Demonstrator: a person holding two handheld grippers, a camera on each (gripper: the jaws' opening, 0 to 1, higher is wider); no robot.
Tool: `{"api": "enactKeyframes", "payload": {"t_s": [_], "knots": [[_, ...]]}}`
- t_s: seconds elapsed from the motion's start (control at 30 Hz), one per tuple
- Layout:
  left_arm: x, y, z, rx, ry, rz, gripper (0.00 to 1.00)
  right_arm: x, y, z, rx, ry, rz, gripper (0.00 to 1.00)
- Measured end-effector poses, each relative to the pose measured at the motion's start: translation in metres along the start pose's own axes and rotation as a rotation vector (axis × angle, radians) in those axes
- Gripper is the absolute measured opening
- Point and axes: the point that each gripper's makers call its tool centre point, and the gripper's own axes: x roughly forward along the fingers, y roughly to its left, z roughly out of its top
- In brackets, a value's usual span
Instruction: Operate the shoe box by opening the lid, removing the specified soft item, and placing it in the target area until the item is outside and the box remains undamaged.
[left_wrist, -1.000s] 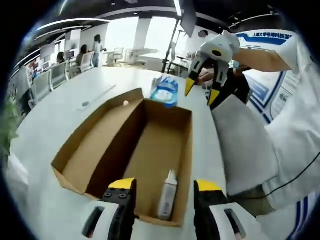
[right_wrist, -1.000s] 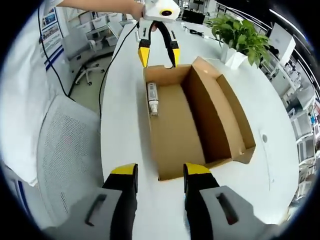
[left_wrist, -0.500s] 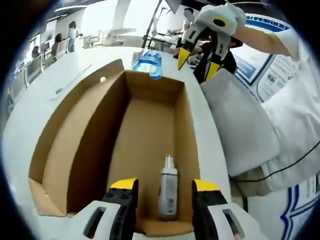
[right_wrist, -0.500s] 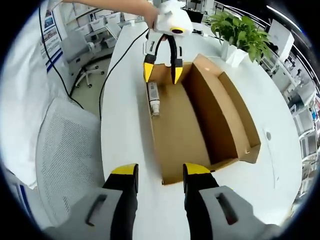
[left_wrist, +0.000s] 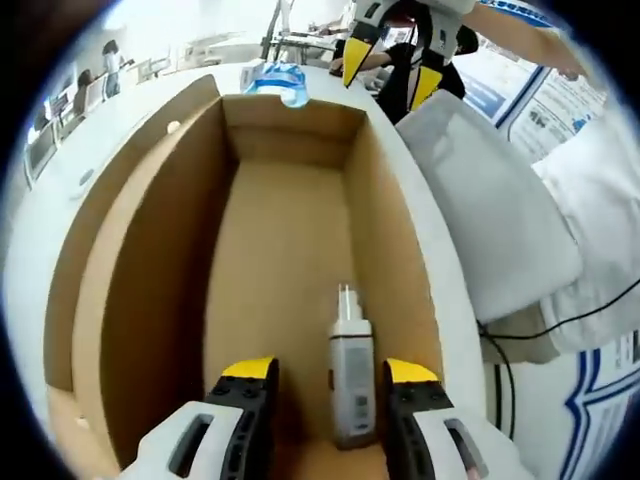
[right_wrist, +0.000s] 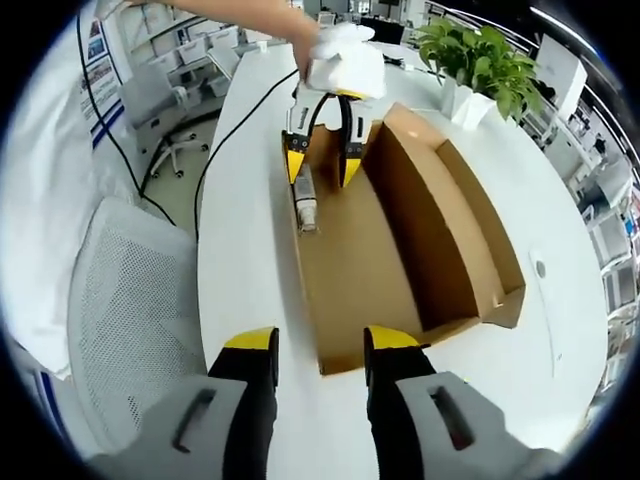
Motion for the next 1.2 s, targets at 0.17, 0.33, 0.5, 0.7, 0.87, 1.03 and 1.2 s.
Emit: {"api": "enactKeyframes", "payload": {"t_s": [0.17, 0.33, 0.5, 0.7, 0.87, 1.03, 1.2], "knots": [[0.004, 0.006, -0.007, -0.009, 0.001, 0.02, 0.37, 0.001, -0.002, 0.001, -0.006, -0.001, 0.002, 0.3], [0.007, 0.01, -0.008, 0.007, 0.004, 0.058, 0.36, 0.003, -0.003, 0.002, -0.008, -0.001, 0.004, 0.3], [0.014, 0.008, -0.014, 0.038, 0.051, 0.07, 0.32, 0.004, -0.002, 0.001, -0.011, 0.001, 0.009, 0.3], [0.021, 0.005, -0.015, 0.058, 0.077, 0.066, 0.3, 0.004, -0.002, 0.002, -0.013, -0.001, 0.01, 0.3], [0.024, 0.003, -0.016, 0.06, 0.081, 0.067, 0.28, 0.005, -0.003, 0.0, -0.013, 0.002, 0.01, 0.29], [0.025, 0.006, -0.016, 0.086, 0.089, 0.086, 0.25, 0.005, -0.002, 0.0, -0.013, 0.002, 0.009, 0.29], [0.024, 0.009, -0.017, 0.095, 0.083, 0.106, 0.22, 0.005, -0.002, 0.0, -0.018, -0.001, 0.007, 0.28]]}}
